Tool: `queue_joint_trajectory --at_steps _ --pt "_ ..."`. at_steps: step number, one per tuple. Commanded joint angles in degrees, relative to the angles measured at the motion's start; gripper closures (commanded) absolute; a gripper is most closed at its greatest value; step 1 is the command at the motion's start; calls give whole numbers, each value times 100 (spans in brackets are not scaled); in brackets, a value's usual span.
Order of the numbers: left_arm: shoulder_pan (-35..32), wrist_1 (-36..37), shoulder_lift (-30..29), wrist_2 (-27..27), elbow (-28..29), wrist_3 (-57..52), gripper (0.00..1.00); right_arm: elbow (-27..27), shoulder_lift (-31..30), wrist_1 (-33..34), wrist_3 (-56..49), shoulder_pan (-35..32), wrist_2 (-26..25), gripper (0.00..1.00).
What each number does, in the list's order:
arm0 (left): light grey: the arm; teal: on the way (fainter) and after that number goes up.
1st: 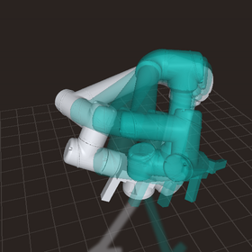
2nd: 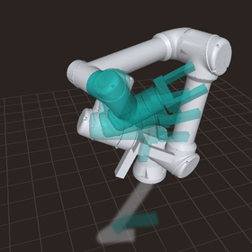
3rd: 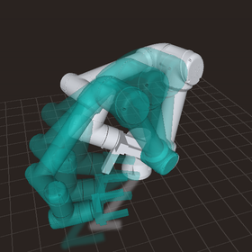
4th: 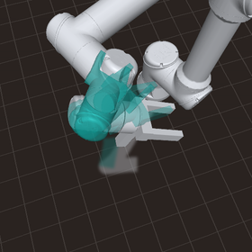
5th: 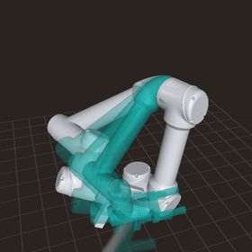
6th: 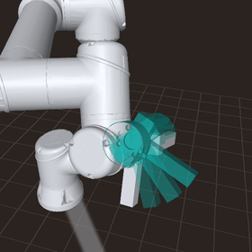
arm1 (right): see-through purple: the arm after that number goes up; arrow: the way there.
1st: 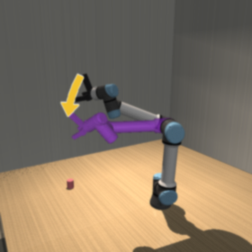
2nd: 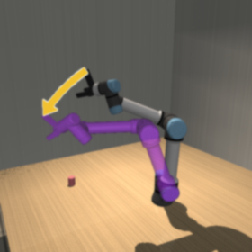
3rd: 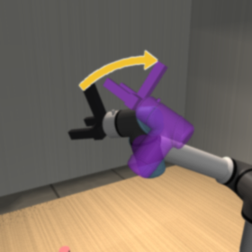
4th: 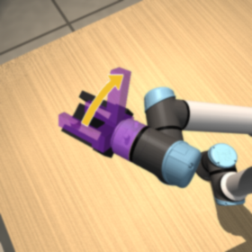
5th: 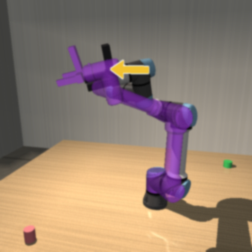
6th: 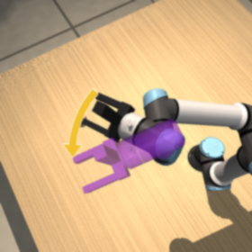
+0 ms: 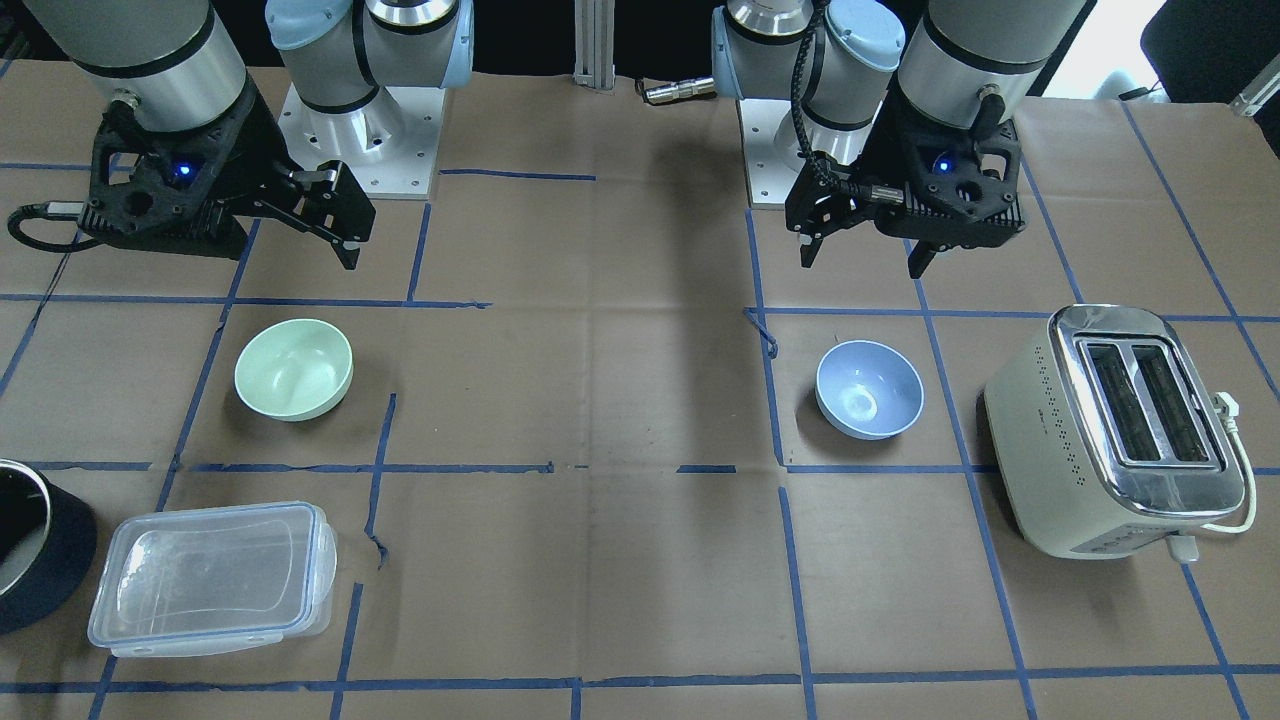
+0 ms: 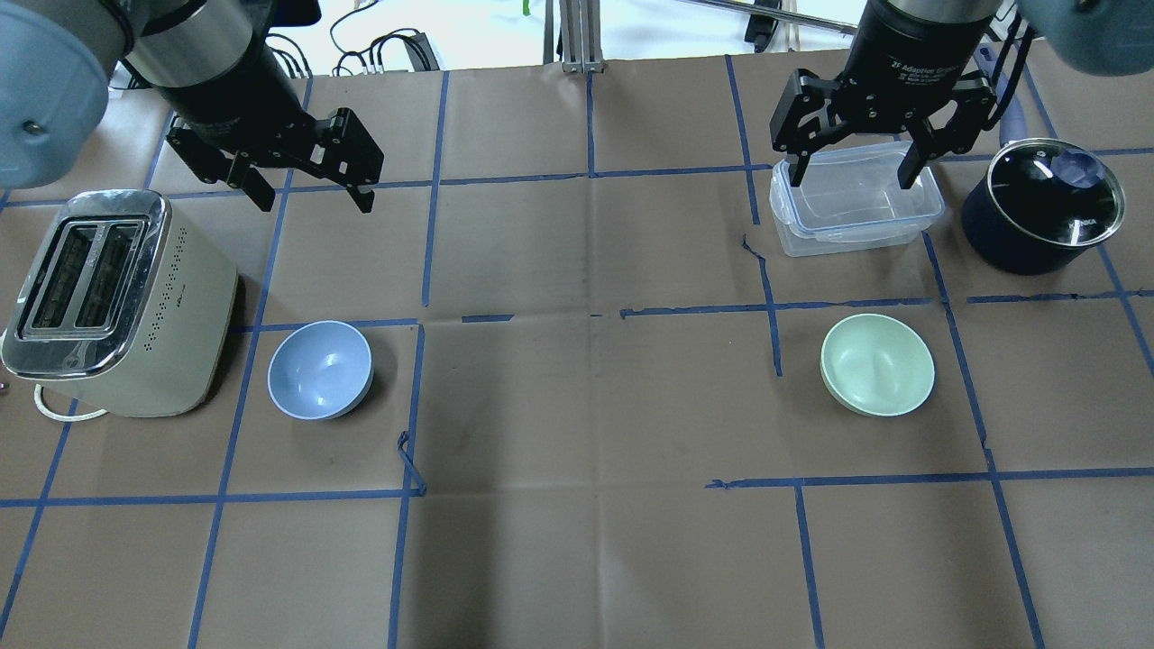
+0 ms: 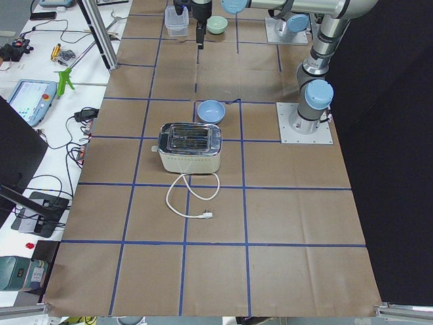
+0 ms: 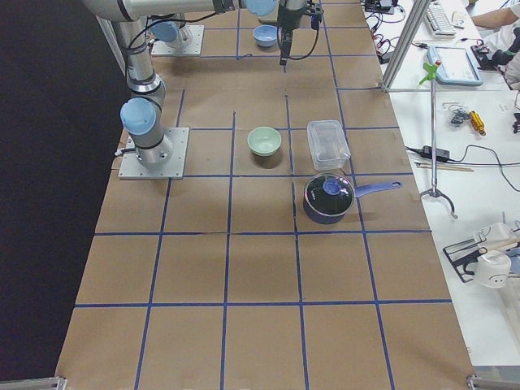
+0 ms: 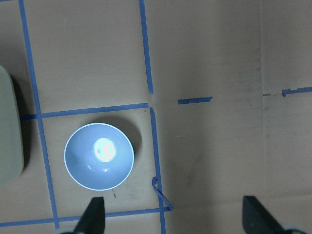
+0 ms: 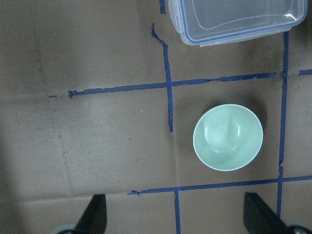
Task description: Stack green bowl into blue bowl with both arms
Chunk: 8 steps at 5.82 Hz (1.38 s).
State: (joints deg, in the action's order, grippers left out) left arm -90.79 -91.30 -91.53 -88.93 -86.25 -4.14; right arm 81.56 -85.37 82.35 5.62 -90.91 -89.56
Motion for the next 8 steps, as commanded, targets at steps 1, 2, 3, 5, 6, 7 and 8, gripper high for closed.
queue_joint_trajectory --at_steps 1,2,3,5,6,7,8 --pt "0 -19 4 -2 12 0 2 0 3 0 0 -6 0 0" --pt "0 -28 4 -2 12 0 2 0 3 0 0 -6 0 0" --pt "9 -46 4 -2 -14 0 2 0 3 -9 -26 3 -9 0" --pt "44 -89 56 -2 -23 9 2 209 -110 -44 -629 535 -9 0" --pt "62 -107 65 -2 -41 9 2 855 -486 147 -1059 992 17 0" --pt "210 -107 48 -2 -49 1 2 1653 -933 845 -1742 1440 -8 0" --pt "255 -99 57 -2 -110 0 2 2131 -1199 1140 -2210 1888 -17 0"
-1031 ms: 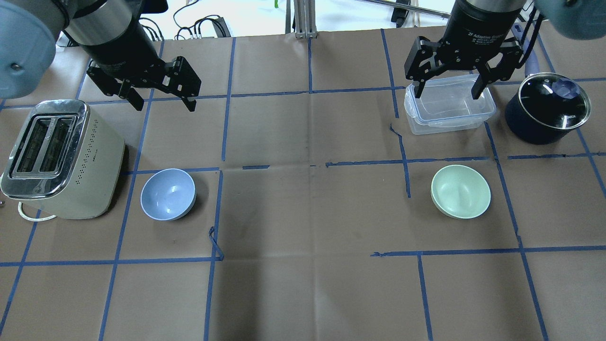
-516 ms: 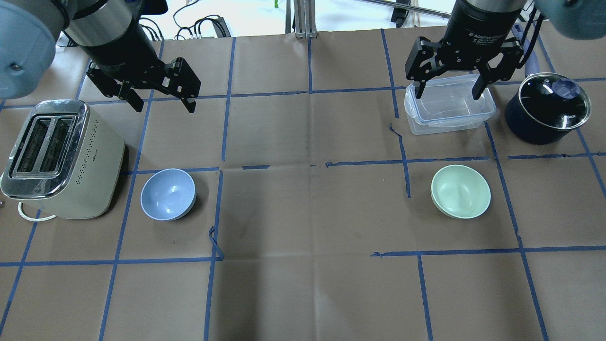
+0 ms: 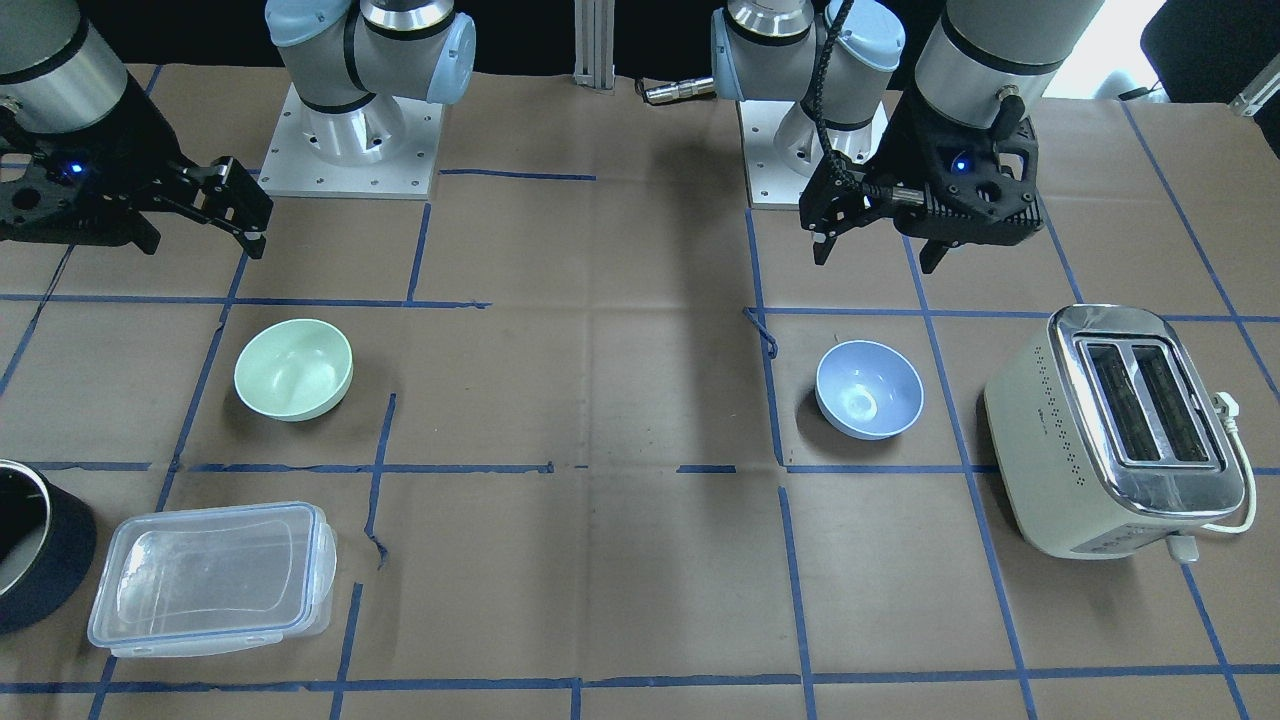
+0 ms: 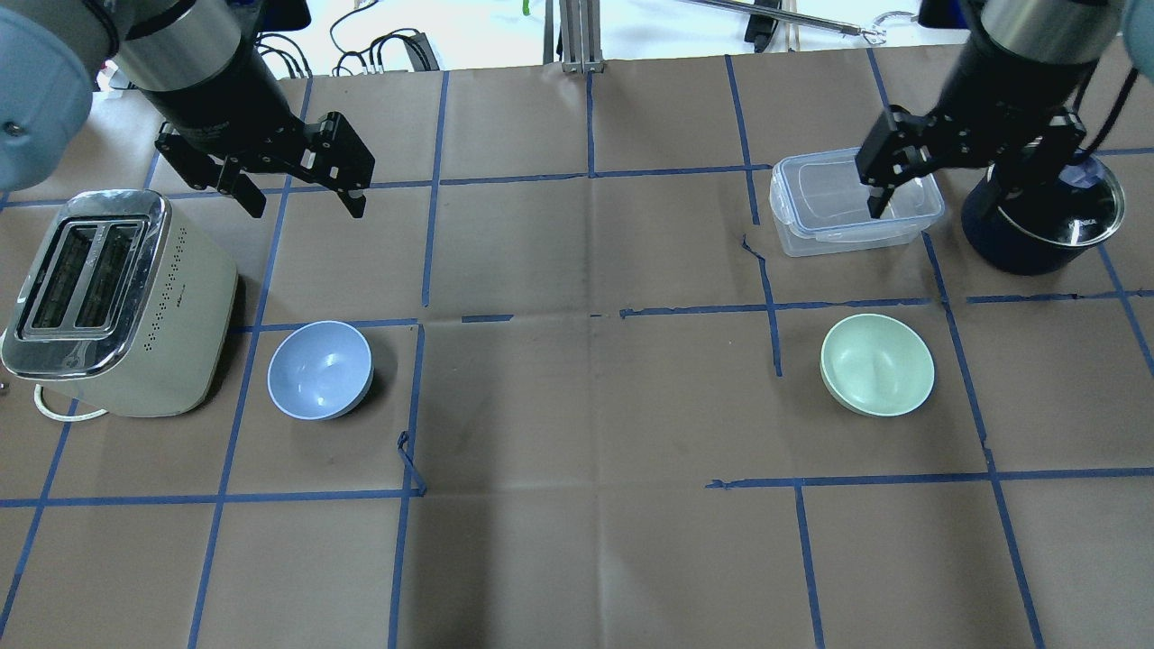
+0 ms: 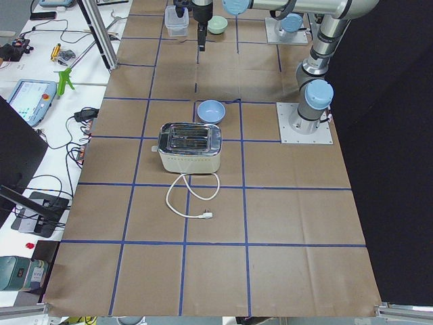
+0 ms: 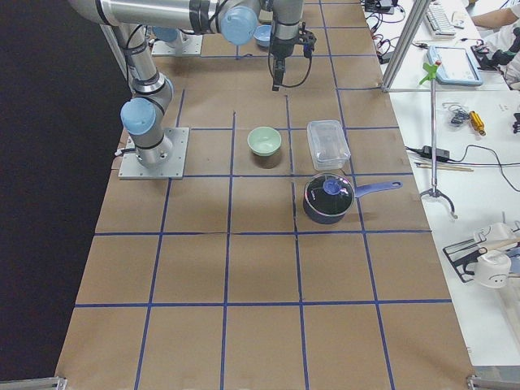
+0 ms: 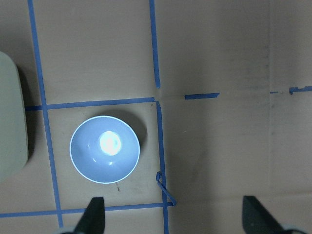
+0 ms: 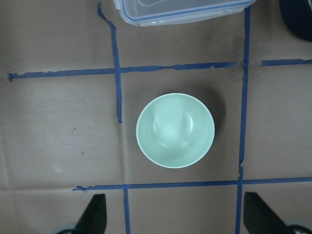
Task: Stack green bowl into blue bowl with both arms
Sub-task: 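Lower left gripper to blue bowl while right lowers to green bowl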
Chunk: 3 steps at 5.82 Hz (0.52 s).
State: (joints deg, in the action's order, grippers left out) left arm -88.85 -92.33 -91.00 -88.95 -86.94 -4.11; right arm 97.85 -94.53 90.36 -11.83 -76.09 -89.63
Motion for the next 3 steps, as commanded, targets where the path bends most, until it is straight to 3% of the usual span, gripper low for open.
queue_joint_trajectory --at_steps 1,2,3 --pt "121 22 20 0 -95 -124 9 733 -329 350 -791 785 -10 0" --pt "139 39 -101 52 -287 -160 4 892 -312 351 -829 884 16 0" --pt "131 457 -198 79 -941 -108 5 1111 -259 673 -786 859 33 0"
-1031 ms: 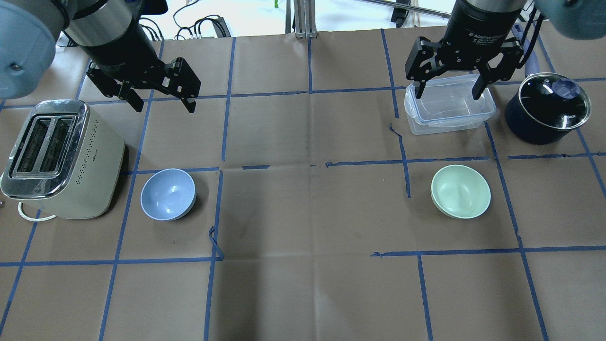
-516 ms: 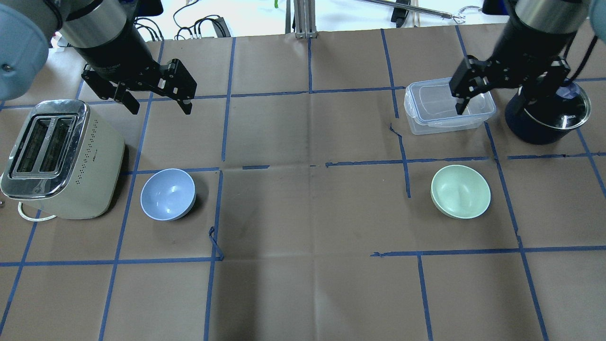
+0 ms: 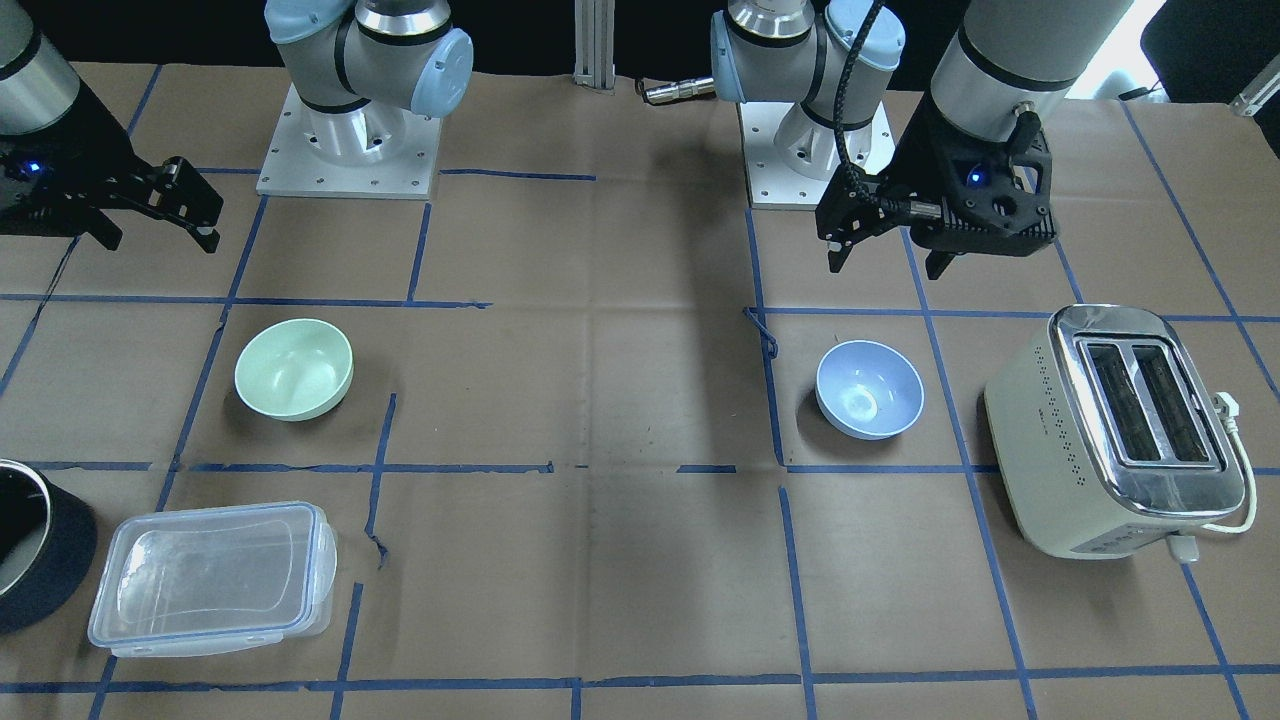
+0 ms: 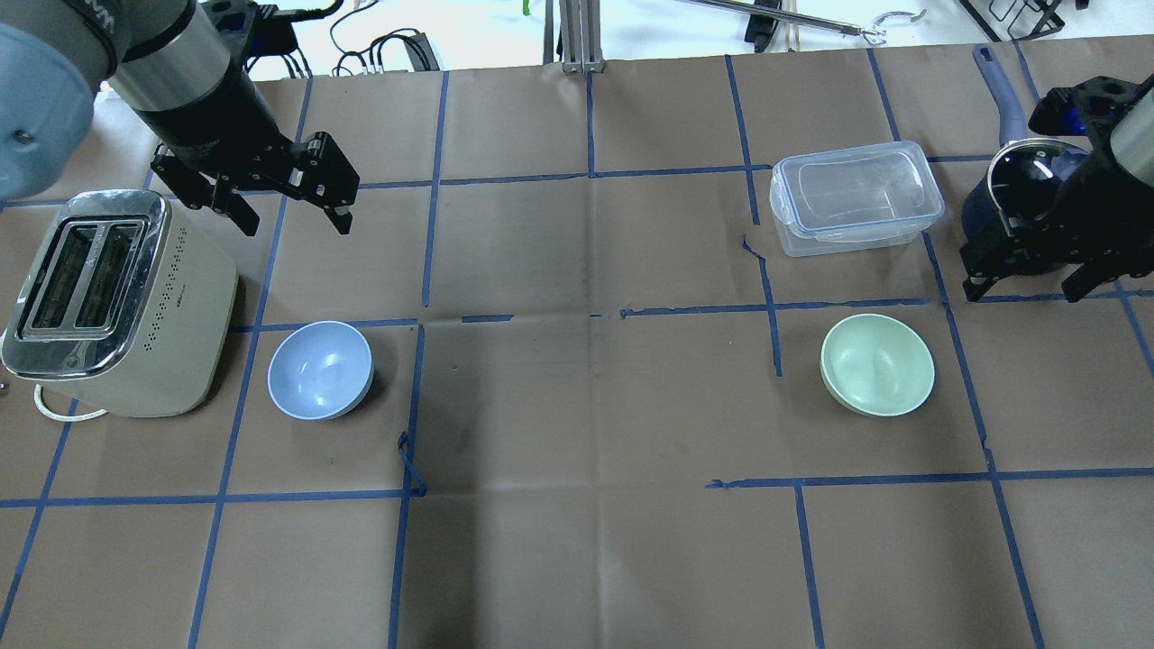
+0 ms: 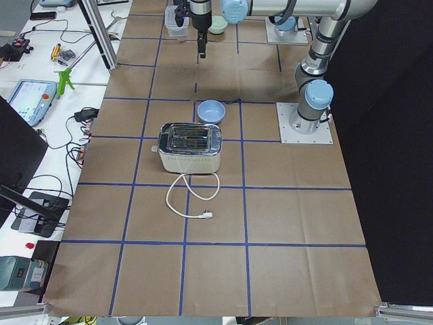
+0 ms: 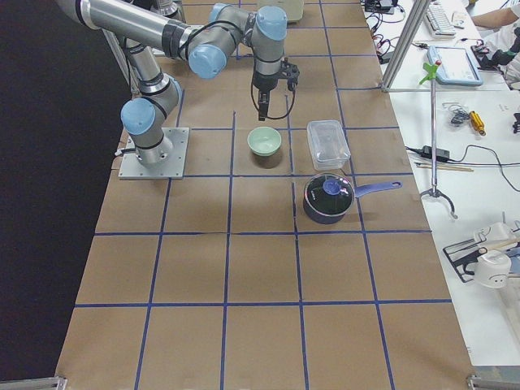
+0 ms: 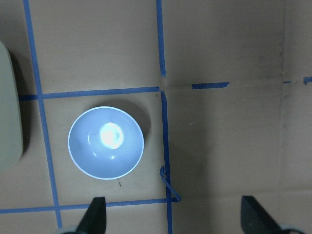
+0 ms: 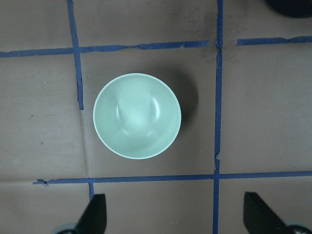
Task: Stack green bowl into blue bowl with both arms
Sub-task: 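Lower left gripper to blue bowl while right lowers to green bowl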
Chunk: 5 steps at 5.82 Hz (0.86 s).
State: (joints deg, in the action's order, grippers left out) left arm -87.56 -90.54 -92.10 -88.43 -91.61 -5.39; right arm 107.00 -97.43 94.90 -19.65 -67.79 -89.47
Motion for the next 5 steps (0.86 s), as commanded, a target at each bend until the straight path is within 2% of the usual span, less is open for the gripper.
queue_joint_trajectory --at_steps 1,2,4,5 --pt "20 1249 -72 -7 -1289 -14 4 460 309 839 -4 29 17 0" --pt "38 1720 -124 -25 -1828 -49 4 802 704 1455 -4 21 26 0" --pt "38 2440 -491 -278 -2446 -58 7 1680 1198 2816 -48 20 26 0" --pt "38 2819 -876 -375 -2553 -93 7 1936 1322 3015 -48 20 17 0"
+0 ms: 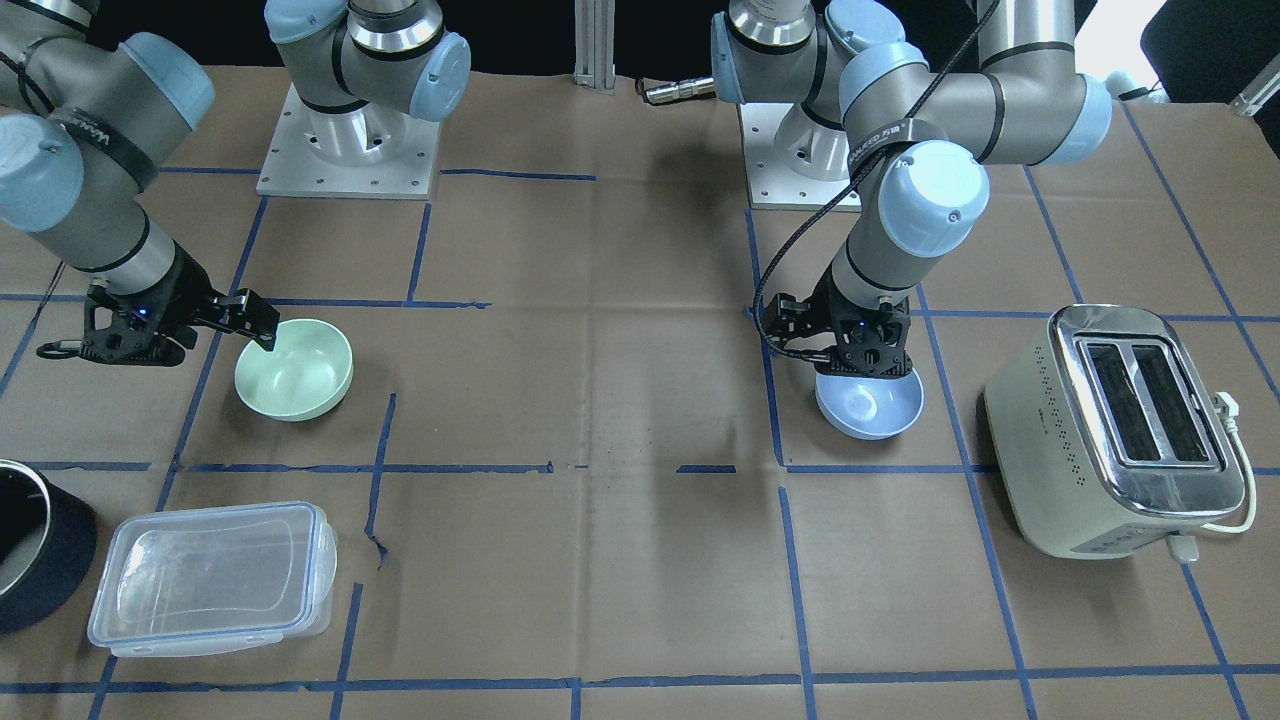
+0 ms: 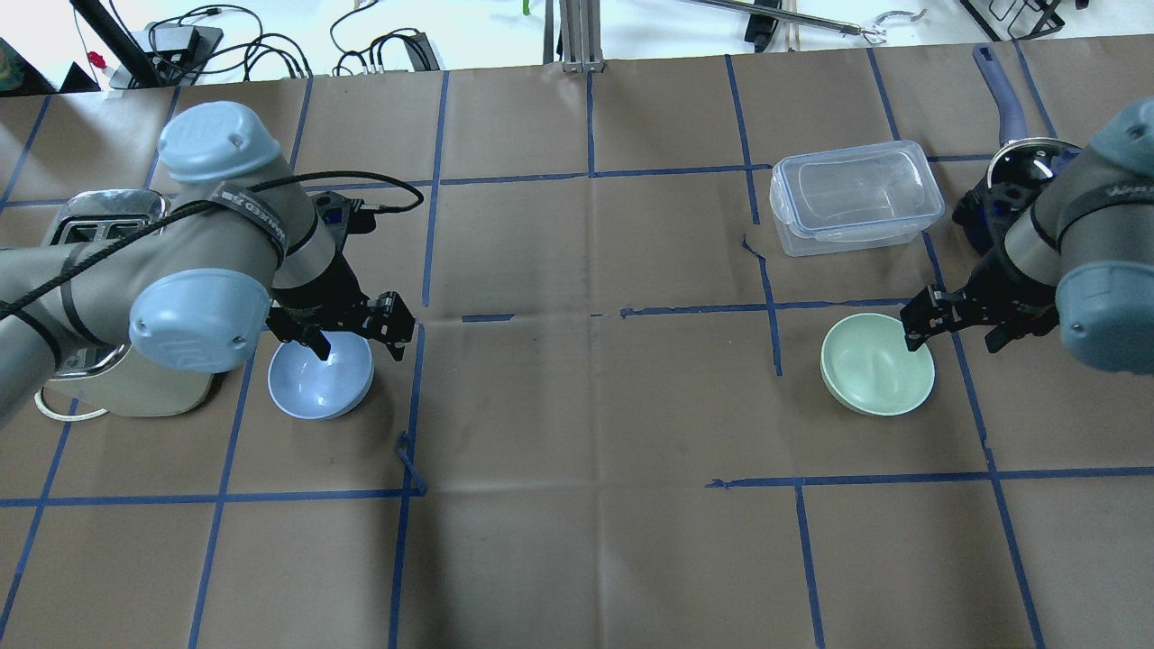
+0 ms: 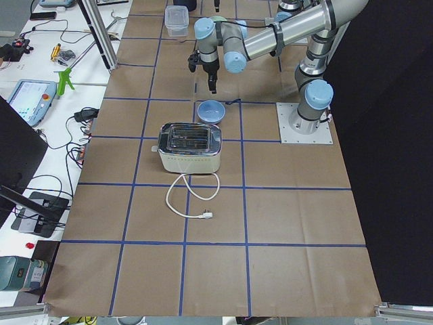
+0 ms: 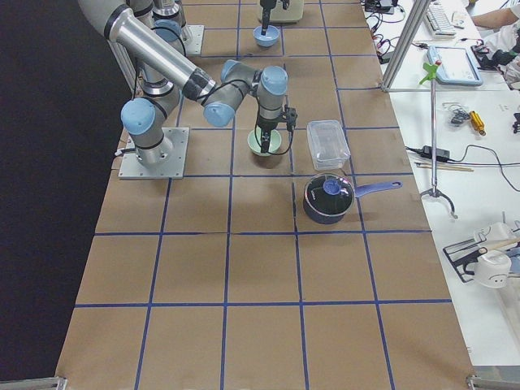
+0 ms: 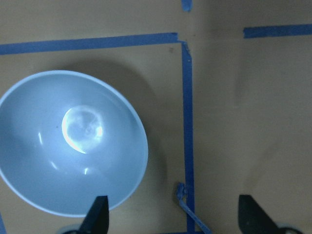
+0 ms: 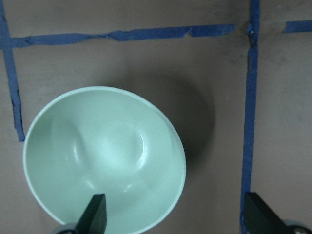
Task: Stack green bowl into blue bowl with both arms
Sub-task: 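Grasp blue bowl rim with left gripper while right grasps green bowl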
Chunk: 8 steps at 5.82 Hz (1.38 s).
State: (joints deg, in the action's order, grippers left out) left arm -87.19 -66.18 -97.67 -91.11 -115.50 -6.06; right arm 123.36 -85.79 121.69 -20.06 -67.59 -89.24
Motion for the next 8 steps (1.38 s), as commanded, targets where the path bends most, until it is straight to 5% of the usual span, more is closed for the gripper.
queue_joint_trajectory --at_steps 1,2,3,4,5,7,8 --pt "-8 483 -523 -517 -174 8 8 390 220 355 2 0 -15 0" --pt "-8 527 -577 -513 -165 26 11 382 212 373 36 0 -15 40" --pt "-8 571 -612 -513 -148 0 29 330 212 373 63 0 -15 79" --pt "-8 580 -647 -513 -96 -17 80 225 212 364 72 0 -24 92" --pt "0 606 -630 -513 -78 -26 100 93 203 347 72 0 -41 92" --pt "-139 660 -517 -478 88 60 100 -449 115 -185 124 -26 -147 92" --pt "-366 564 -586 -504 368 131 100 -1201 115 -1155 125 -96 -86 92"
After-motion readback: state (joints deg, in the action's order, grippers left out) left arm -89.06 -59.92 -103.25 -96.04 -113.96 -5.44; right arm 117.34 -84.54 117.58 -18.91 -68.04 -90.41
